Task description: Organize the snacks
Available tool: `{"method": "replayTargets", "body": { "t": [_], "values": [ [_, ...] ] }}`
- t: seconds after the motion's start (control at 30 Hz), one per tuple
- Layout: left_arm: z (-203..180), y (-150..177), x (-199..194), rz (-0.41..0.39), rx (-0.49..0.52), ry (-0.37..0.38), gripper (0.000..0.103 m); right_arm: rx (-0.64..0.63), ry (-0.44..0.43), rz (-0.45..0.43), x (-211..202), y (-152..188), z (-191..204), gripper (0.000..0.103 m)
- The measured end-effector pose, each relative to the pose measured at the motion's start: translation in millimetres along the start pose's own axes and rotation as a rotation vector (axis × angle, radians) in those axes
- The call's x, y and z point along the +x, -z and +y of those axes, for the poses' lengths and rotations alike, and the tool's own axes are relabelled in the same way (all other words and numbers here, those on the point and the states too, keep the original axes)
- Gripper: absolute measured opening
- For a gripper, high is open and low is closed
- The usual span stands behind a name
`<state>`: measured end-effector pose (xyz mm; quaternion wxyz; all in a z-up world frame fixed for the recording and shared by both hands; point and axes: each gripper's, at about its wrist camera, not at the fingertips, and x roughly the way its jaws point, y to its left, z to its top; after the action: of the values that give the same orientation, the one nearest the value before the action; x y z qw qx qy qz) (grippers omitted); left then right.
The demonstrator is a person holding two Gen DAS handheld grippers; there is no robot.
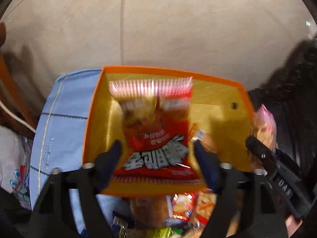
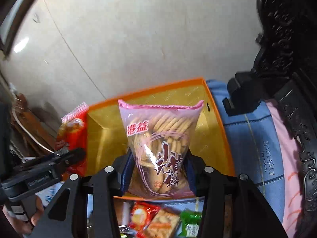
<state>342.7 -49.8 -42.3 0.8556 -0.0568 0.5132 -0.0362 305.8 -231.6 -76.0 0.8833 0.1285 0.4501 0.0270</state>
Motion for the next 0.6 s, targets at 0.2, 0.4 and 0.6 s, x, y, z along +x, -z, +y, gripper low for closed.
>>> {"method": "replayTargets", "body": {
  "t": [0.2,0.4,0.6],
  "values": [
    [9.1,16.6,-4.4,0.016,0.049,-0.041,0.093,0.021,0.029,-0.083,-28.2,17.0,-7.5,0.085],
    [50.7,65.2,-39.1,0.01,0.082,-0.053,0.093,-0.071,0.08,-0.11,-77.0,71.1,-6.7,0.099],
    [97.9,132.4,-69.8,0.03,0.041,-0.07,0.094,-0.116,0.172,-0.029,-110.7,138.3,-16.1,0.099]
  ]
}}
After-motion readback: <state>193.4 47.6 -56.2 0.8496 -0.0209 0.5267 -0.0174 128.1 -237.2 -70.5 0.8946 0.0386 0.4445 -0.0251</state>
